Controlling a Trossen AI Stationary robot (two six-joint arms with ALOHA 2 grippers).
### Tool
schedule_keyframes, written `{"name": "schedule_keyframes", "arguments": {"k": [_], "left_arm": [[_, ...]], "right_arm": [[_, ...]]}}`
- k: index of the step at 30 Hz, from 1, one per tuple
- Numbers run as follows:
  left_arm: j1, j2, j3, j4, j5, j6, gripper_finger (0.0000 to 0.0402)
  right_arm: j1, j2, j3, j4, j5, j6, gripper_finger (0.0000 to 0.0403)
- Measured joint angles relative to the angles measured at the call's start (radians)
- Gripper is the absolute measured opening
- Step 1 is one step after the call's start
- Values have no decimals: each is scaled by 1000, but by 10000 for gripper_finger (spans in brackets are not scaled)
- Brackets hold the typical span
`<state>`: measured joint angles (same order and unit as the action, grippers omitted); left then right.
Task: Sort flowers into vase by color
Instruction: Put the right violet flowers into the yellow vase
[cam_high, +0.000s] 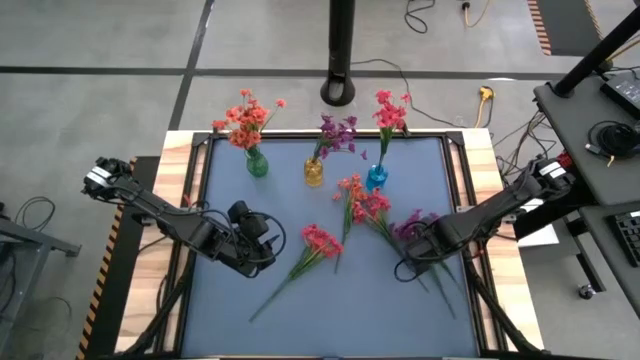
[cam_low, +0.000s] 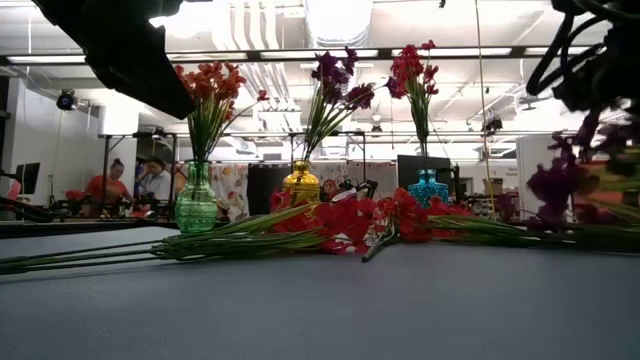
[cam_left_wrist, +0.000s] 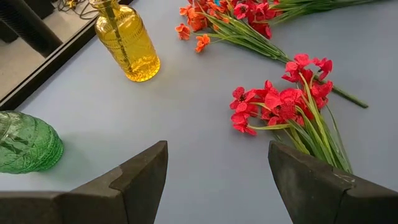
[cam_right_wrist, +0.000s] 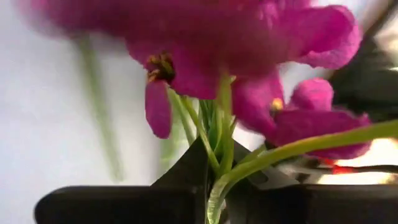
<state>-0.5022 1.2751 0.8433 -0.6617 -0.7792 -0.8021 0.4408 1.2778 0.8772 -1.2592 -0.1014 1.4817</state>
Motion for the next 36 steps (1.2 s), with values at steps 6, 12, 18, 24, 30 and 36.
{"name": "schedule_keyframes", "arguments": {"k": [6,12,18,24,30,36], "left_arm": [[1,0,0,0,-9,0,260],[2,0,0,4,-16,0,260],[2,0,0,5,-16,-7,260],[2,0,0,4,-16,-4,260],[2,0,7,-1,-34,27,260],[3,0,68,1,-46,108,260]], "right_arm": [[0,-15,103,-17,101,-89,19],[0,-27,245,-26,226,-165,18],[7,-25,355,-130,311,-190,18],[12,-49,402,131,495,-406,18],[-1,-59,429,379,691,-719,18],[-45,-60,515,488,703,-948,18]]}}
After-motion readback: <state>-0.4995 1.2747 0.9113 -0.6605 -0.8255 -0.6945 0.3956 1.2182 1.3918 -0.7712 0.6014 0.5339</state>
